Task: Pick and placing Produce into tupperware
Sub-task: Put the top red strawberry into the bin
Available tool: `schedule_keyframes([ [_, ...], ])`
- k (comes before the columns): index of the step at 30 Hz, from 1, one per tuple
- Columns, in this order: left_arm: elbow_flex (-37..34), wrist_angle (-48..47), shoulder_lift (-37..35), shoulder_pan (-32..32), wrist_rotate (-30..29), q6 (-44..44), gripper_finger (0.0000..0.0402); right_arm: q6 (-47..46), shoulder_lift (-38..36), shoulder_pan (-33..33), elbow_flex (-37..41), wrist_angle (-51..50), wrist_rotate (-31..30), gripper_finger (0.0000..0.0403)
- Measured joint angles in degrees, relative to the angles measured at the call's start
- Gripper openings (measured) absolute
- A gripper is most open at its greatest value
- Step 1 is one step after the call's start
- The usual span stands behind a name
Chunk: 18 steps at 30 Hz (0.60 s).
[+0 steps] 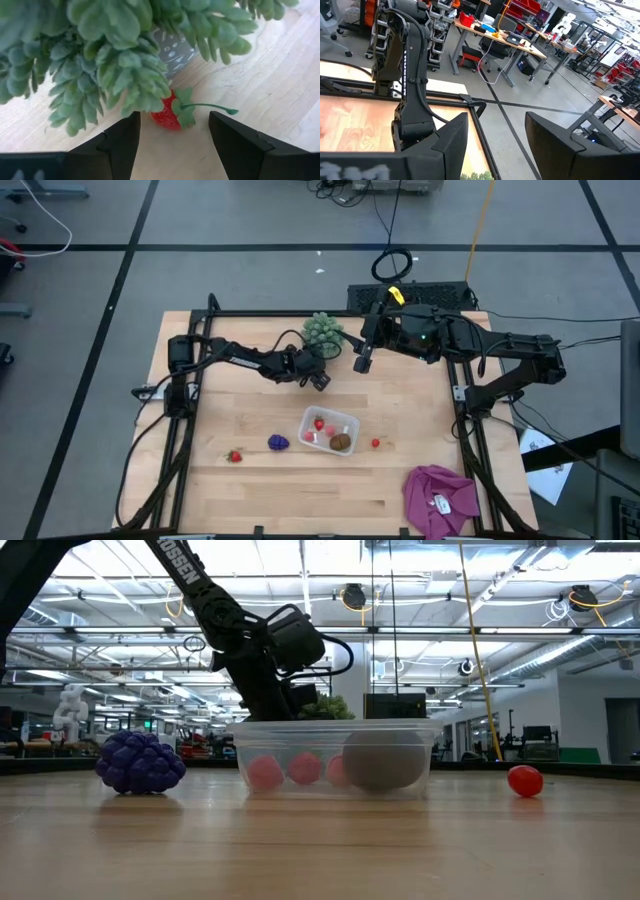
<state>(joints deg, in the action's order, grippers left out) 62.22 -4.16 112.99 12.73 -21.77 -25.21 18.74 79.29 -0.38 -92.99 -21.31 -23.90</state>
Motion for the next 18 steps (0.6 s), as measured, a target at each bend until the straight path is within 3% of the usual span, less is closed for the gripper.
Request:
schedule_keyframes([
  [18,0.0,0.7,0.0,0.0,-0.4,1.0,0.0243,0.0,0.0,0.0,0.0,0.0,0.0,0.0189],
])
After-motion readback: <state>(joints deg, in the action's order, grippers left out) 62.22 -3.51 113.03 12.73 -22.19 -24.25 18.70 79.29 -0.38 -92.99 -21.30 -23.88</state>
